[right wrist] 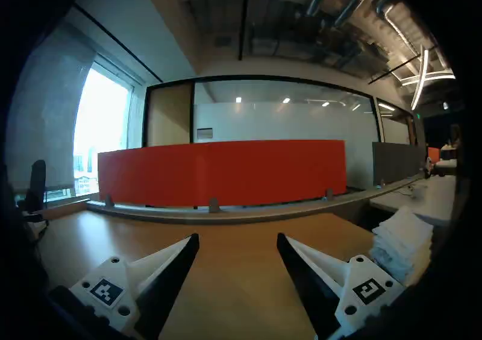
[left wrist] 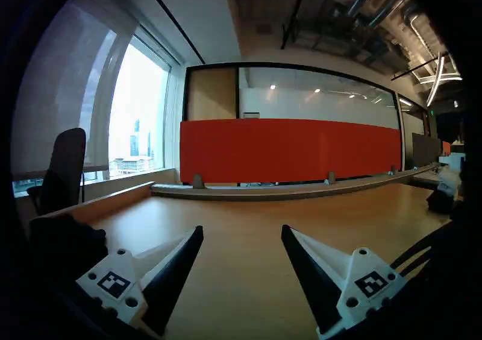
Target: Fold towel
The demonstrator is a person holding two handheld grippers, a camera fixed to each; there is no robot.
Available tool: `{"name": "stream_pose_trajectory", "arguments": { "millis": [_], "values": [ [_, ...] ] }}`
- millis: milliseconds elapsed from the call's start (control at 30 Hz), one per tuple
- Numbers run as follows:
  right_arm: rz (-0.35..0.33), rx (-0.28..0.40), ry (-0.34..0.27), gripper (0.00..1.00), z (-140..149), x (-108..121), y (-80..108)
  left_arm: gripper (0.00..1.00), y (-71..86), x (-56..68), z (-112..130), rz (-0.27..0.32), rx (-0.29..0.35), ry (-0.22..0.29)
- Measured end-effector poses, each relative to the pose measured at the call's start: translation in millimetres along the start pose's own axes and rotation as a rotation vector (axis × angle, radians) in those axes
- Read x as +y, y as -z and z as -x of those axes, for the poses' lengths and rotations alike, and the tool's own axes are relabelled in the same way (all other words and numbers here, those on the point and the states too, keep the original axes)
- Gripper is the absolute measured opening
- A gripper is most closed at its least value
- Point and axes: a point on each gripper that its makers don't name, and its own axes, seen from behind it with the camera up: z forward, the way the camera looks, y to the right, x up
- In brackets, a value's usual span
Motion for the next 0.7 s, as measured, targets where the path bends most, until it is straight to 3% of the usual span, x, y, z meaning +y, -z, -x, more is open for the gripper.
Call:
{"name": "stream_pose_trajectory", "arguments": {
  "millis": [700],
  "values": [
    [0.013, -0.031, -0.003, 1.0, 43.4, 3.4, -5.2, 0.96, 0.2, 0.0, -0.9, 0.0, 0.0, 0.0]
  ]
}}
